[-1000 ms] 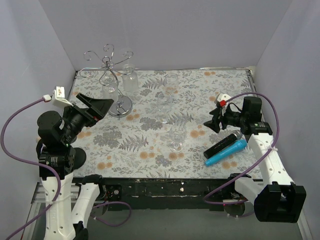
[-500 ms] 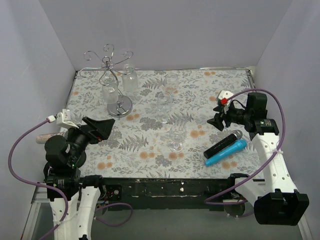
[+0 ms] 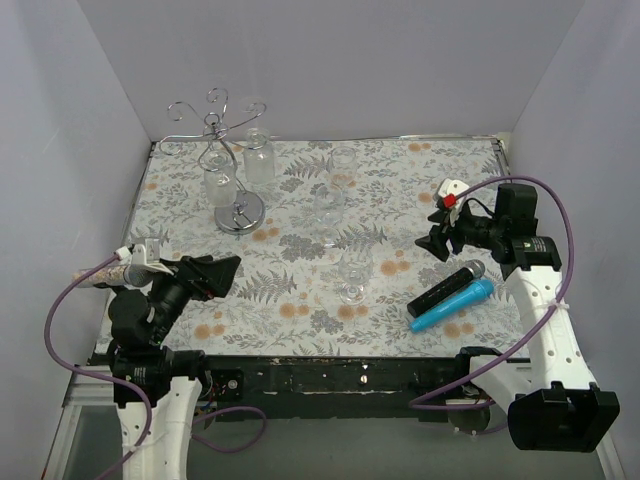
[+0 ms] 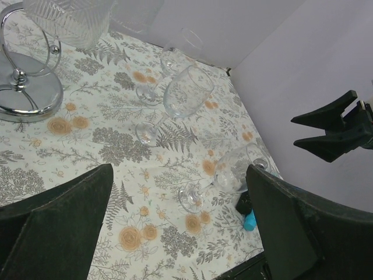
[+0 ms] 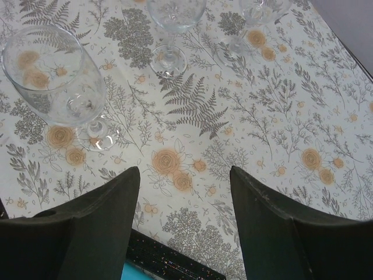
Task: Place the wine glass upside down on the wine glass rack
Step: Pick up the wine glass at the center of the board.
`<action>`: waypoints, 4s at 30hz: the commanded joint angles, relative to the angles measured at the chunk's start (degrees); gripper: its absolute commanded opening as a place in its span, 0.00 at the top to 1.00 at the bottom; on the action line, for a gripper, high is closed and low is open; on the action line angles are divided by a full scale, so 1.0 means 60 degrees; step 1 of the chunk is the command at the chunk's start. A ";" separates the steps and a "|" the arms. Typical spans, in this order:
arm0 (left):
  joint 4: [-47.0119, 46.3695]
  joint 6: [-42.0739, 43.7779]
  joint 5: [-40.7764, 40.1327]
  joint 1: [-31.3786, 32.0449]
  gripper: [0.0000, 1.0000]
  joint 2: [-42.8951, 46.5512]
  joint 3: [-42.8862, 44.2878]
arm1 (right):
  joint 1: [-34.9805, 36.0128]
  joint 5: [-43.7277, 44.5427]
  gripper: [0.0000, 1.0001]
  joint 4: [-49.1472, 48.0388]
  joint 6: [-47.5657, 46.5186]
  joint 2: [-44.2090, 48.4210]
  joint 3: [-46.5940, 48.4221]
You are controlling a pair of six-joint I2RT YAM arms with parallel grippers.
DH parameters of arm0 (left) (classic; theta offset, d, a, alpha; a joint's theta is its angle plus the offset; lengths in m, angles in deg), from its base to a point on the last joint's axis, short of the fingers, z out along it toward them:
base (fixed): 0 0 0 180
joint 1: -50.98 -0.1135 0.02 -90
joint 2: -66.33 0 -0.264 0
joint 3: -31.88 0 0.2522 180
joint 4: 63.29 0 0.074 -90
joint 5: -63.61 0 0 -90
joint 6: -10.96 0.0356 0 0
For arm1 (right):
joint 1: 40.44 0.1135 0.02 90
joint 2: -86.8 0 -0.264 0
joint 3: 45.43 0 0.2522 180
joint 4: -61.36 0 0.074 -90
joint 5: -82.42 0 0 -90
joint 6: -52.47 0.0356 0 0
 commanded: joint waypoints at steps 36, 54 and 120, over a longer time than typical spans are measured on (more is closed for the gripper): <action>-0.2229 0.0699 -0.0209 0.0198 0.02 0.1075 -0.1961 | 0.1645 -0.0764 0.29 0.0354 0.0677 -0.2875 0.3061; -0.2214 0.0699 -0.0224 0.0198 0.02 0.1193 -0.1961 | 0.2657 0.0452 0.30 0.0618 0.0617 -0.4354 0.5244; -0.2082 0.0670 -0.0165 0.0198 0.02 0.0592 -0.1844 | 0.3639 0.6091 0.42 -0.0891 0.6873 -1.0448 1.0928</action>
